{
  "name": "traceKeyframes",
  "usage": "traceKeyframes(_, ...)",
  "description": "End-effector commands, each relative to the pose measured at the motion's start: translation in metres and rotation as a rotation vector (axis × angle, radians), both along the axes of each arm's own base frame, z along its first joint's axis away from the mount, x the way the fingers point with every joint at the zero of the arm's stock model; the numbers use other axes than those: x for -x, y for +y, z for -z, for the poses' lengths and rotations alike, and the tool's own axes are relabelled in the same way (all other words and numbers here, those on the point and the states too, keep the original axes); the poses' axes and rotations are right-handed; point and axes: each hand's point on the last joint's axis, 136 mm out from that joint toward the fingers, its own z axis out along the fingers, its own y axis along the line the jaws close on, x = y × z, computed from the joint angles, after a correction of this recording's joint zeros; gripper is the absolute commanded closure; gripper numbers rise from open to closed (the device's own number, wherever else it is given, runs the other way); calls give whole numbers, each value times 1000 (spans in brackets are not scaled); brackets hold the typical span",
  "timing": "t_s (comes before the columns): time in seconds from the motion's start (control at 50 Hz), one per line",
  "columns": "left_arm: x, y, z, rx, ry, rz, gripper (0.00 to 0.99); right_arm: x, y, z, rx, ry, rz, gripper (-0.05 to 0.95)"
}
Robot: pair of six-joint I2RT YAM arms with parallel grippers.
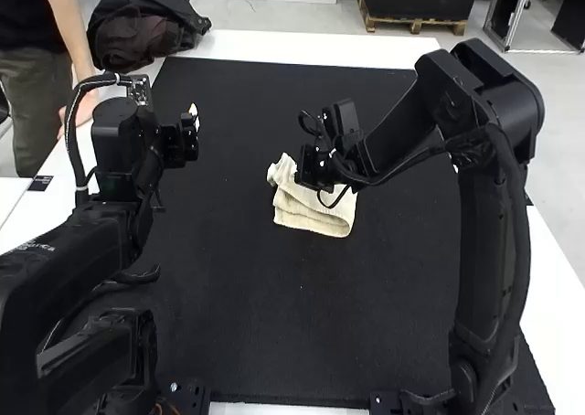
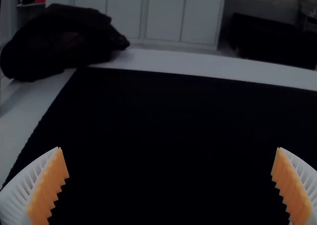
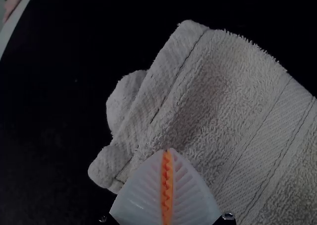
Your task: Fold the towel.
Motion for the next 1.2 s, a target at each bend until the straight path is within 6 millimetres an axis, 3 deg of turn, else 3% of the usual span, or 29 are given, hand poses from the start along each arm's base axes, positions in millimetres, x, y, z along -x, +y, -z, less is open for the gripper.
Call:
traceKeyframes(0.0,2,-1,-4,6,-17,-4,30,-14,-1,1,9,-23,17,903)
traceKeyframes(0.5,3,-2,0,6,-13,-1,30,-27,7,5,8,-32,19,903)
traceKeyframes(1.18,3,-2,1,6,-11,1,30,7,36,27,37,11,-65,903)
